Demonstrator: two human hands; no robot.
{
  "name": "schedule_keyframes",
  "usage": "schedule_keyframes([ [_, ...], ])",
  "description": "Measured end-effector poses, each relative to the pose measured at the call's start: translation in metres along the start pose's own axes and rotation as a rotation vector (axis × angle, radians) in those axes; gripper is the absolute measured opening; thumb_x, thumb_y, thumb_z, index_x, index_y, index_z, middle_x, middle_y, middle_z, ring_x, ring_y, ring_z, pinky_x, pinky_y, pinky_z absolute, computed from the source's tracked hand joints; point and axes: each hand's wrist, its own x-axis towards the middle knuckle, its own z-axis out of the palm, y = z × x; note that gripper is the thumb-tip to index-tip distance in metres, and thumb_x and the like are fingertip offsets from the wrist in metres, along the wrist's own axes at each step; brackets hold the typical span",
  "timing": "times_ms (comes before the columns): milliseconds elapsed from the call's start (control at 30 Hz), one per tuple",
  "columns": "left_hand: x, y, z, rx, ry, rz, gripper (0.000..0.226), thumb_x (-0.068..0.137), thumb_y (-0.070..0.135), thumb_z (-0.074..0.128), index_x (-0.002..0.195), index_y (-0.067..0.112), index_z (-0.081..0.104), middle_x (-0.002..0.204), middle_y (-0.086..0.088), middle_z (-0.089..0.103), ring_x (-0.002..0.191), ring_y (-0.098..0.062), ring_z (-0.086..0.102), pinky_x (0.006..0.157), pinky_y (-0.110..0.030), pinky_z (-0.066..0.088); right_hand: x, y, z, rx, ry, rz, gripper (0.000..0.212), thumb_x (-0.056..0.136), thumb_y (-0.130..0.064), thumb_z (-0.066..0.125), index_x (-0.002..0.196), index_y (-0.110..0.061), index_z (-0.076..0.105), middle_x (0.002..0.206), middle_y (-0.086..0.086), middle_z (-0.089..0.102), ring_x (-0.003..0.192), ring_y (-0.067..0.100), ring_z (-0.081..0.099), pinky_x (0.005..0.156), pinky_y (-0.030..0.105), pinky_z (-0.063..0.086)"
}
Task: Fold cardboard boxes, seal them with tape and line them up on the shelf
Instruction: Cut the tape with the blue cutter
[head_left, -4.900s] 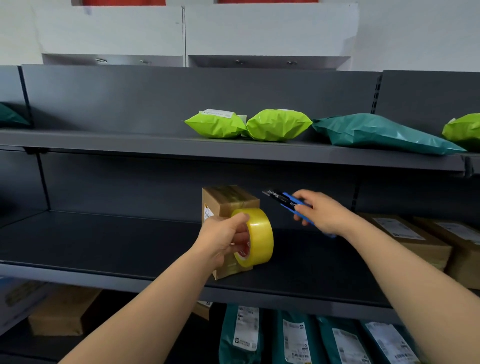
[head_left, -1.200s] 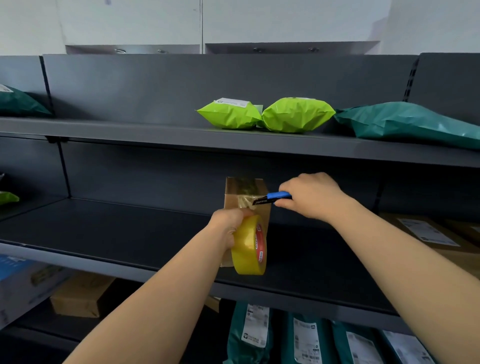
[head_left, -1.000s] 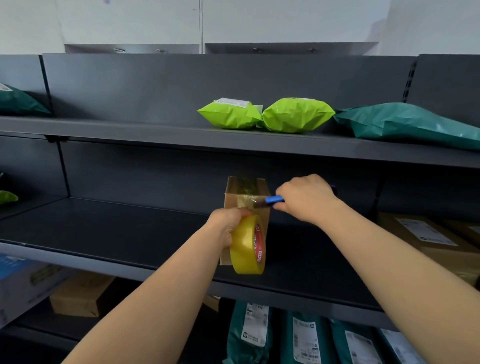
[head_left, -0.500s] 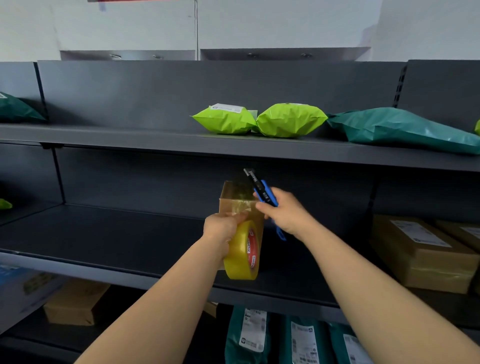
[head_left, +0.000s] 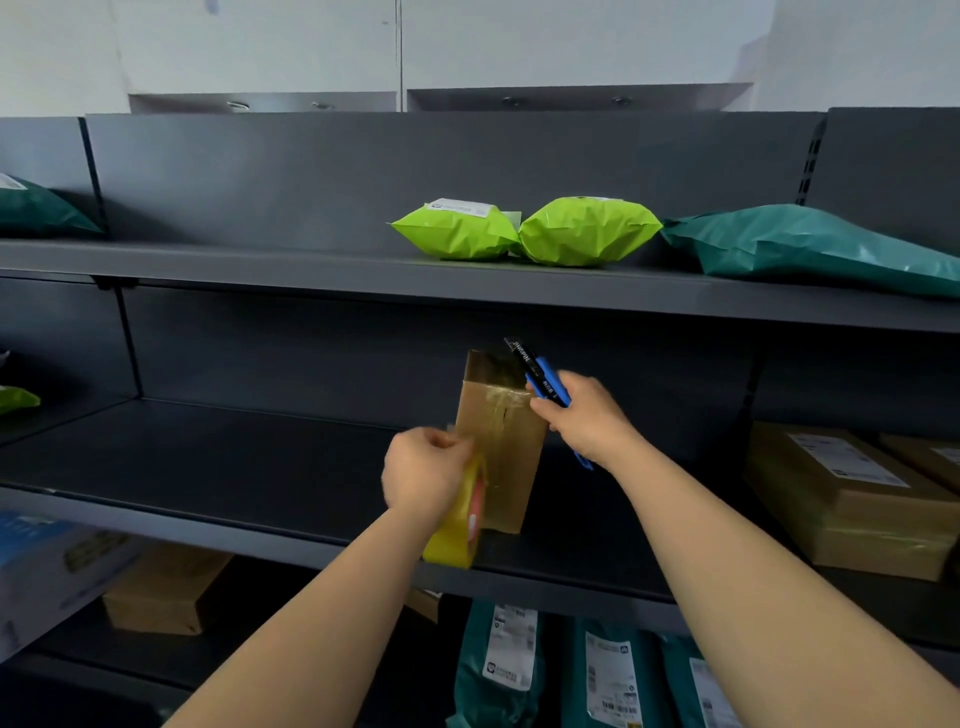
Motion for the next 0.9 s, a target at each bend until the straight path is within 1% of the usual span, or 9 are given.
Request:
schedule_keyframes([
  [233, -0.007, -0.003, -0.02, -0.056, 0.002, 0.075, 0.027, 0.078, 0.037, 0.077, 0.074, 0.012, 0.069, 0.072, -0.002, 0.07, 0.073, -0.022, 0.068, 0.071, -0.045, 0.06, 0.002, -0.009, 0.01, 0.014, -0.029, -0.024, 0.026, 0.092, -0.026, 0.061, 0.118, -0.023, 0.061, 0.105, 0.001, 0.063, 0.092, 0.017, 0.063, 0.075, 0.028, 0.051],
  [367, -0.012, 0.005, -0.025, -0.025, 0.025, 0.164, 0.023, 0.08, 0.025, 0.073, 0.066, 0.014, 0.058, 0.069, 0.0, 0.062, 0.066, -0.016, 0.058, 0.072, -0.043, 0.057, 0.001, -0.01, 0.009, 0.012, -0.028, -0.02, 0.026, 0.092, -0.026, 0.062, 0.118, -0.024, 0.061, 0.104, 0.001, 0.063, 0.09, 0.015, 0.062, 0.069, 0.025, 0.048],
  [567, -0.021, 0.009, -0.031, -0.024, -0.044, 0.211, 0.018, 0.08, 0.02, 0.071, 0.077, 0.006, 0.061, 0.082, -0.014, 0.067, 0.069, -0.019, 0.058, 0.074, -0.046, 0.057, -0.002, -0.013, 0.009, 0.019, -0.029, -0.008, 0.027, 0.092, -0.025, 0.062, 0.119, -0.024, 0.061, 0.103, 0.0, 0.063, 0.09, 0.014, 0.061, 0.069, 0.025, 0.047],
  [633, -0.02, 0.01, -0.033, 0.017, -0.094, 0.224, 0.022, 0.081, 0.022, 0.071, 0.097, 0.009, 0.064, 0.087, -0.011, 0.068, 0.077, -0.022, 0.064, 0.071, -0.044, 0.057, -0.003, -0.016, 0.009, 0.041, -0.041, -0.003, 0.027, 0.093, -0.025, 0.061, 0.12, -0.025, 0.061, 0.1, -0.002, 0.063, 0.085, 0.011, 0.061, 0.067, 0.023, 0.047],
  [667, -0.018, 0.007, -0.035, 0.049, -0.131, 0.225, 0.043, 0.081, 0.024, 0.072, 0.12, 0.015, 0.057, 0.089, -0.009, 0.067, 0.081, -0.023, 0.066, 0.064, -0.039, 0.057, -0.005, -0.017, 0.009, 0.059, -0.046, -0.001, 0.027, 0.093, -0.025, 0.061, 0.12, -0.026, 0.061, 0.099, -0.003, 0.064, 0.082, 0.01, 0.061, 0.067, 0.022, 0.047],
  [700, -0.015, 0.003, -0.036, 0.063, -0.169, 0.216, 0.071, 0.081, 0.025, 0.073, 0.142, 0.027, 0.037, 0.09, -0.007, 0.066, 0.082, -0.022, 0.066, 0.059, -0.032, 0.053, -0.006, -0.017, 0.01, 0.086, -0.044, -0.004, 0.029, 0.093, -0.025, 0.061, 0.122, -0.026, 0.06, 0.099, -0.004, 0.064, 0.081, 0.009, 0.061, 0.067, 0.021, 0.048],
  [733, -0.012, -0.001, -0.039, 0.056, -0.188, 0.194, 0.093, 0.081, 0.025, 0.074, 0.15, 0.038, 0.014, 0.091, -0.005, 0.065, 0.082, -0.02, 0.066, 0.059, -0.026, 0.049, -0.007, -0.017, 0.011, 0.123, -0.033, -0.006, 0.031, 0.093, -0.025, 0.061, 0.124, -0.026, 0.059, 0.099, -0.004, 0.064, 0.08, 0.008, 0.061, 0.068, 0.021, 0.048],
  [767, -0.011, -0.005, -0.041, 0.027, -0.179, 0.177, 0.101, 0.081, 0.025, 0.074, 0.151, 0.041, 0.003, 0.092, -0.004, 0.065, 0.081, -0.017, 0.065, 0.06, -0.025, 0.048, -0.008, -0.016, 0.012, 0.171, -0.012, -0.006, 0.033, 0.094, -0.025, 0.061, 0.126, -0.026, 0.057, 0.098, -0.004, 0.063, 0.079, 0.008, 0.061, 0.069, 0.021, 0.048],
  [900, 0.002, -0.018, -0.05, -0.099, -0.003, 0.198, 0.085, 0.086, 0.034, 0.072, 0.152, 0.032, 0.017, 0.092, 0.003, 0.061, 0.087, -0.012, 0.061, 0.077, -0.034, 0.052, -0.009, -0.006, 0.013, 0.238, 0.09, 0.109, 0.025, 0.097, -0.026, 0.054, 0.122, -0.021, 0.053, 0.089, -0.001, 0.058, 0.073, 0.008, 0.057, 0.06, 0.022, 0.043],
])
